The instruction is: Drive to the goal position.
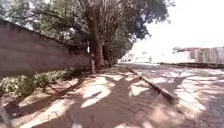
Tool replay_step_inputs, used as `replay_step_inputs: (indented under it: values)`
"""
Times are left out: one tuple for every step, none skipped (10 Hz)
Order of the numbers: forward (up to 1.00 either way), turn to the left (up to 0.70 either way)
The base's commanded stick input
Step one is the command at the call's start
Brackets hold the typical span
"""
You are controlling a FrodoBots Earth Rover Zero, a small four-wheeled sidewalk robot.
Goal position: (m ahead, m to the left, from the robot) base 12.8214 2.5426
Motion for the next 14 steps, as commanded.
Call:
replay_step_inputs:
  values:
    - [0.70,0.00]
    - [0.70,0.00]
    - [0.70,0.00]
    - [0.70,0.00]
    - [0.70,0.00]
    - [0.70,0.00]
    - [0.70,0.00]
    - [0.70,0.00]
    - [0.70,0.00]
    - [0.70,0.00]
    - [0.70,0.00]
    - [0.70,0.00]
    - [0.70,0.00]
    - [0.70,0.00]
